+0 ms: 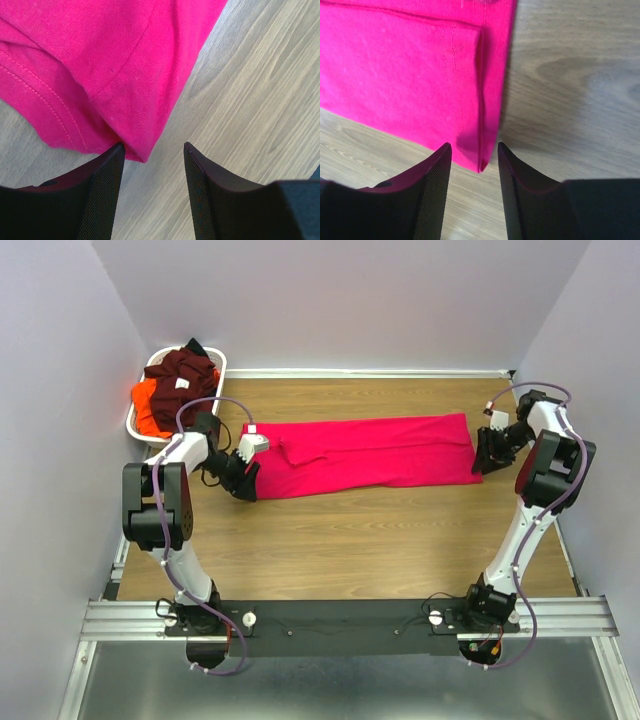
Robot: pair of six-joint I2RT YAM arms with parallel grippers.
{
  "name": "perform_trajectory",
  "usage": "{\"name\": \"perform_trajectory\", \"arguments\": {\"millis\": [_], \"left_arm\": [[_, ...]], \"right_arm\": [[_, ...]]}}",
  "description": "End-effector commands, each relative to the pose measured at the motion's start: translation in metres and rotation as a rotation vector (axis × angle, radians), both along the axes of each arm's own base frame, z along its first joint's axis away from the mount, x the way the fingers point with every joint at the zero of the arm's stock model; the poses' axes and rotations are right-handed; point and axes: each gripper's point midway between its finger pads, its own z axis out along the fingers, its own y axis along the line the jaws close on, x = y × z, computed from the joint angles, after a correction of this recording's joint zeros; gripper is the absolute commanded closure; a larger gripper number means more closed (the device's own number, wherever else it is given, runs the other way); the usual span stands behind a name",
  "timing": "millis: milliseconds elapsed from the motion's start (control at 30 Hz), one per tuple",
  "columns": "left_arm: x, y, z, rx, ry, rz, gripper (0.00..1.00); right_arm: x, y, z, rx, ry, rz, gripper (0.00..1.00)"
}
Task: Fold and stack the t-shirts
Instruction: Fold the tshirt
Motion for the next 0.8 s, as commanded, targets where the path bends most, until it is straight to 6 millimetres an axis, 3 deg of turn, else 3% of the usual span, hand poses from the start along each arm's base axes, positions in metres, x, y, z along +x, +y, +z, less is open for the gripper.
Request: {"name": "perform_trajectory", "arguments": {"millis": [0, 200, 333, 433, 533, 633, 700, 767], "left_arm": [[0.004, -0.005, -0.002, -0.038, -0.001, -0.012, 0.42], [0.004, -0.005, -0.004, -0.035, 0.008, -0.011, 0.43], [0.001, -0.005, -0.006, -0.035, 0.016, -0.015, 0.51], [0.001, -0.004, -0.004, -0.033, 0.012, -0.020, 0.58], [0.004, -0.004, 0.000, -0.031, 0.008, -0.022, 0.73], [0.008, -0.003, 0.003, -0.028, 0.003, -0.022, 0.84], [0.010, -0.001, 0.003, -0.018, 0.008, -0.011, 0.97], [0.016, 0.004, 0.005, -0.001, 0.005, 0.007, 1.00]], "right_arm": [[0.009, 0.004, -0.002, 0.048, -0.006, -0.036, 0.53], [0.007, 0.005, -0.004, 0.050, 0.002, -0.033, 0.70], [0.004, 0.003, -0.004, 0.035, 0.005, -0.026, 0.80], [0.003, 0.001, -0.001, 0.025, 0.000, -0.024, 0.88], [0.005, -0.003, 0.001, 0.005, -0.006, -0.022, 0.98], [0.007, -0.006, 0.001, -0.014, -0.009, -0.014, 1.00], [0.006, -0.010, 0.001, -0.031, -0.007, -0.010, 0.99], [0.007, -0.014, 0.001, -0.052, -0.008, -0.005, 0.99]]}}
